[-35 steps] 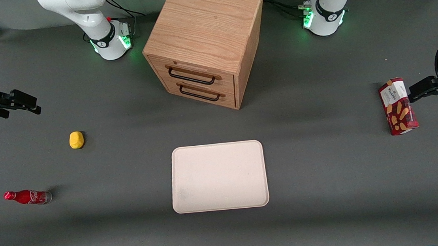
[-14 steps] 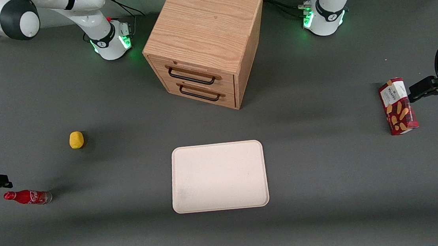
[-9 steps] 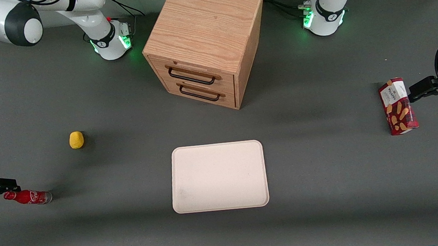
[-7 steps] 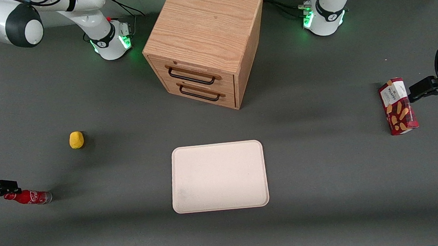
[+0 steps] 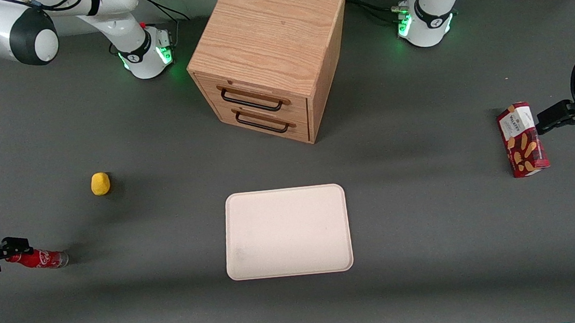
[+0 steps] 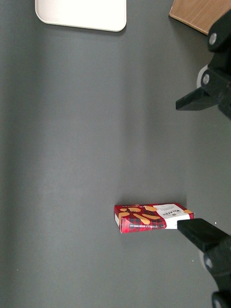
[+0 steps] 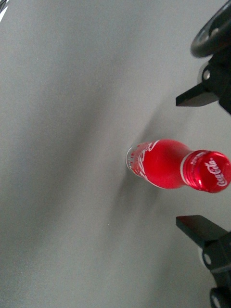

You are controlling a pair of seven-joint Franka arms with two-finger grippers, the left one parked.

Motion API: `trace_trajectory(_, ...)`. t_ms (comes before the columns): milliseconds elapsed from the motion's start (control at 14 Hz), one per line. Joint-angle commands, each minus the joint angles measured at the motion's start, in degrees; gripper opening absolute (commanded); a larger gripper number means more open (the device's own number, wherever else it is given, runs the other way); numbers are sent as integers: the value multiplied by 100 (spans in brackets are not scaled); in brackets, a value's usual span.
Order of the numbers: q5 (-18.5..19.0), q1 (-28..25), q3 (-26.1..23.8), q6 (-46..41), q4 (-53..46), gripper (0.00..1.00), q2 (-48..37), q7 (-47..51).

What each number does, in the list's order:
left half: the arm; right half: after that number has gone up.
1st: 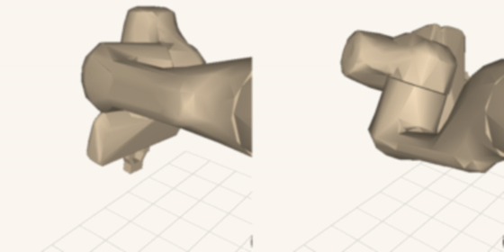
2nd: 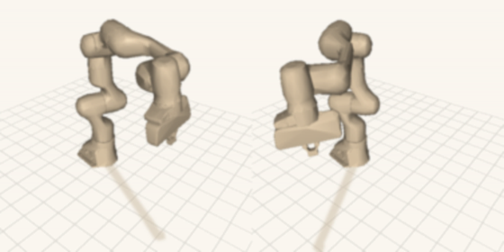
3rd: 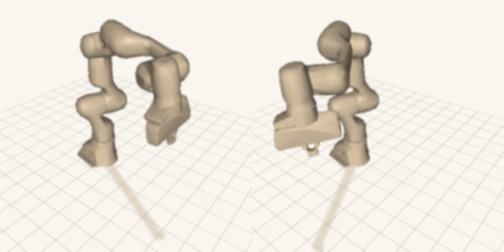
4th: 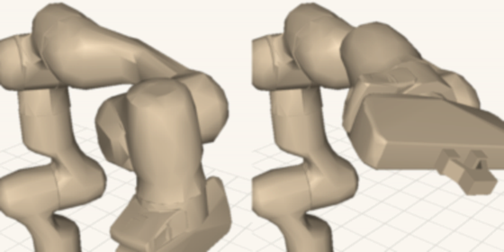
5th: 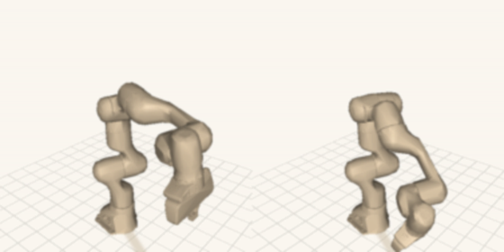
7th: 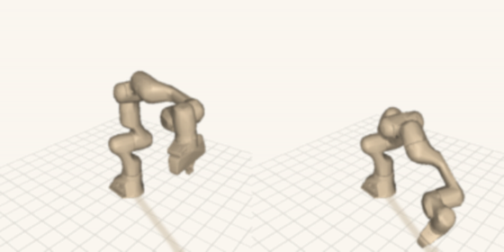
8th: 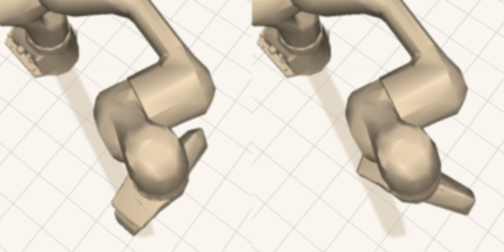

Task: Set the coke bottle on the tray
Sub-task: 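Close the right gripper around the bottle's cap end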

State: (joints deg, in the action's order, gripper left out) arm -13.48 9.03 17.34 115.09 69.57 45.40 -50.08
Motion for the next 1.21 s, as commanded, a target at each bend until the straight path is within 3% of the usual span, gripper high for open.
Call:
trace_trajectory(0, -190, -16, 50, 128, 144, 95, -40, -187)
trace_trajectory(286, -208, -16, 50, 128, 180, 64, -49, -204)
trace_trajectory(500, -208, -16, 59, 111, 180, 50, -57, -266)
trace_trajectory(571, -199, -24, 51, 111, 180, 41, -58, -266)
trace_trajectory(786, -199, -51, 51, 76, 180, 3, -84, -275)
trace_trajectory(1143, -129, -191, 50, 40, 153, 0, -303, -161)
